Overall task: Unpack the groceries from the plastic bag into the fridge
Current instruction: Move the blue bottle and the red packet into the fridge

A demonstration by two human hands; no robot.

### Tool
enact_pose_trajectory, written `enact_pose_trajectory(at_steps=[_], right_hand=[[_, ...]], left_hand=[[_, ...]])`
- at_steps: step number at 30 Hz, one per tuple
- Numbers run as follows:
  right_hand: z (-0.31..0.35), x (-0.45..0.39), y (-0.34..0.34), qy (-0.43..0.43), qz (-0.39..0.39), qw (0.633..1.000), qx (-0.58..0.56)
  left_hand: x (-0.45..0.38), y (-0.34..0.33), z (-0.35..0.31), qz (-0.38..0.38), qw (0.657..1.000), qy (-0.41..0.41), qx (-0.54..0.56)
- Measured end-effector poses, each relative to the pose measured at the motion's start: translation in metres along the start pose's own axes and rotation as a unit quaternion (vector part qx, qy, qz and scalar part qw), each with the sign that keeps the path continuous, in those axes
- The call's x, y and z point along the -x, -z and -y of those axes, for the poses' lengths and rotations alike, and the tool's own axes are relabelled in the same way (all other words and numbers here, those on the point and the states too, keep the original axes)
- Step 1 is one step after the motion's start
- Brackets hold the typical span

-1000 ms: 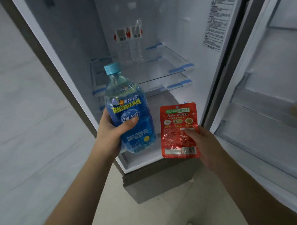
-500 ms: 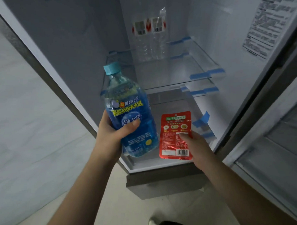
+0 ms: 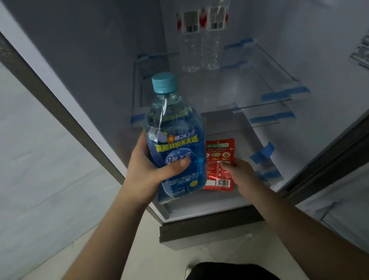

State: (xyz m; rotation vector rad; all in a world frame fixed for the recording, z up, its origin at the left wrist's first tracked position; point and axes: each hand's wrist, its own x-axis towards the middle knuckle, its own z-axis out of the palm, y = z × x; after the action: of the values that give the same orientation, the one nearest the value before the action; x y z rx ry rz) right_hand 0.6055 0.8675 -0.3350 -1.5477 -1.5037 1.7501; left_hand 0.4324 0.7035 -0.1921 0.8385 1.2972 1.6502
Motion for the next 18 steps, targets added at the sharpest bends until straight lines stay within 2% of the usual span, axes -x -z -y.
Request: enact_pose_trajectory(at_steps=[4,11,18], right_hand=[[-0.007,-0.023,0.001,-0.011,-0.019,0.999,0.033],[0.002,-0.061,-0.001,-0.014,0.041,0.999,0.018],[0.01,-0.085,-0.018,-0.024,0.054,0.998,0.028]], left_hand=[[-0.008,0.006,0.005,-0.001,1.0,0.014,-0.022],[-0.017,0.005,0.007,-0.049,0.998,0.015,-0.028],[-0.019,0.001,0.011,-0.094,0.995,0.008,-0.027]])
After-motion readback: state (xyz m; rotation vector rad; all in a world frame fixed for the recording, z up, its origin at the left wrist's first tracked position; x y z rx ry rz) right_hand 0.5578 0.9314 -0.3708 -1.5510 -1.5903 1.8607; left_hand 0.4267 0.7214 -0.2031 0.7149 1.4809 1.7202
